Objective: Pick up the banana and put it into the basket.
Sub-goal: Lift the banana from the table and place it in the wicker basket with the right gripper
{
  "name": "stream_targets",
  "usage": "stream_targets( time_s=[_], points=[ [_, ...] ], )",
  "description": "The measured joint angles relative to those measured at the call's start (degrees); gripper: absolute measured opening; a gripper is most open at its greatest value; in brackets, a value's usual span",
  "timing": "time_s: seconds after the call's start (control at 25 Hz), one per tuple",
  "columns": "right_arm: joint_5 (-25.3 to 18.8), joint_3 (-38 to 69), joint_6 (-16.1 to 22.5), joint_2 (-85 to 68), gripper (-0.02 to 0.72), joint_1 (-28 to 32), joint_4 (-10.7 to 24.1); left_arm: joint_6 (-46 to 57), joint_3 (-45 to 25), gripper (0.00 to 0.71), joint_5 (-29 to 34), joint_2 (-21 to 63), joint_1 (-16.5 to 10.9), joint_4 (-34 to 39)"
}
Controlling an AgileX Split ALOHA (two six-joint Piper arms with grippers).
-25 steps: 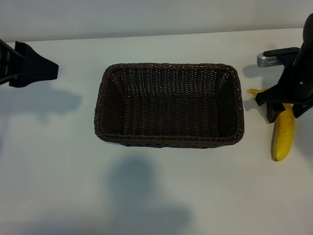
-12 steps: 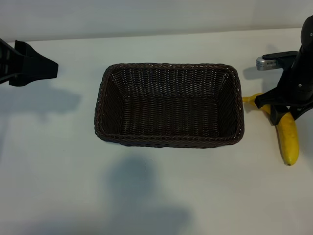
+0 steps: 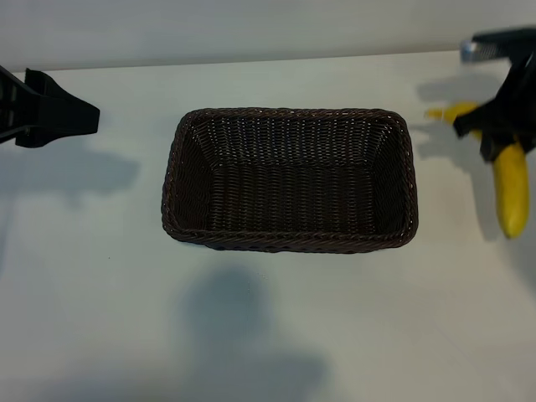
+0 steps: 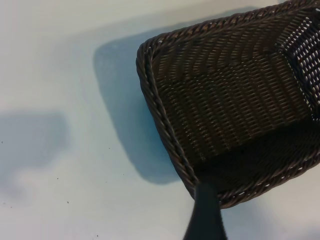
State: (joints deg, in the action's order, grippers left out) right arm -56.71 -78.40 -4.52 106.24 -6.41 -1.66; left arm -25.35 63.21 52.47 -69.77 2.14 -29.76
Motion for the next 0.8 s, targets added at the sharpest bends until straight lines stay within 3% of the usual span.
stream_targets(
  time_s=[0.16, 0.44, 0.8],
  points=[
    [-1.03, -0.9, 0.43, -6.0, 0.429, 0.0, -2.12, 0.0, 0.0, 0.573, 0.0, 0.0, 0.0, 0.0],
    [-4.07, -0.9, -4.43, -10.14, 0.429, -1.42, -11.89, 0.0, 0.0, 0.573, -0.11, 0.0, 0.0, 0.0],
    [-2.26, -0.9, -6.45, -10.14, 0.429, -11.99, -13.69, 0.0, 0.0, 0.573, -0.12, 0.0, 0.0, 0.0]
  ],
)
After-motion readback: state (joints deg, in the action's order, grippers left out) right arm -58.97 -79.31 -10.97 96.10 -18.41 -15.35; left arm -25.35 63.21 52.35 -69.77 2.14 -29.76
